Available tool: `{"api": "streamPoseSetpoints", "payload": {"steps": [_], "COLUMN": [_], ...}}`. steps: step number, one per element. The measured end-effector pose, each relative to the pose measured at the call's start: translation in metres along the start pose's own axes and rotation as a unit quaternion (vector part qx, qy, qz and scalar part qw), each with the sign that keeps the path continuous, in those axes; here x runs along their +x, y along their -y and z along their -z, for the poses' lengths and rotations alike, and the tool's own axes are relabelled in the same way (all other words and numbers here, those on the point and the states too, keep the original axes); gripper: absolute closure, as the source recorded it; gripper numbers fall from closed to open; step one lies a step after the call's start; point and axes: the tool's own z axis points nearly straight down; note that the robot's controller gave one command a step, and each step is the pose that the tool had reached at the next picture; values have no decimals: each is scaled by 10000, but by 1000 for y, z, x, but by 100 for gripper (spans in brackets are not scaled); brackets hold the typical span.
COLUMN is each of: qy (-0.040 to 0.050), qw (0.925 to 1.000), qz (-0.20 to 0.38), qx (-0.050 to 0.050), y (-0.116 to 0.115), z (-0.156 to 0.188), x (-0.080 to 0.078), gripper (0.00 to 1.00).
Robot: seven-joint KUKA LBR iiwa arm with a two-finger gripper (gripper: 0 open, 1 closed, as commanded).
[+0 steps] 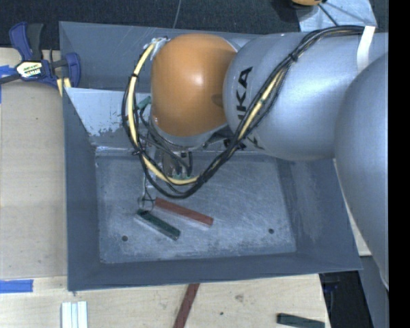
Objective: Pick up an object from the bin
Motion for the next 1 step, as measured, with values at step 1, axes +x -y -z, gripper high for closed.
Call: {"api": "streamPoseSetpoints", "payload": {"steps": [1], "qy": [22], "qw": [9993], "qz": [372], "qx": [-6], "y": [17], "z": [-37], "x": [18], "gripper": [0]}}
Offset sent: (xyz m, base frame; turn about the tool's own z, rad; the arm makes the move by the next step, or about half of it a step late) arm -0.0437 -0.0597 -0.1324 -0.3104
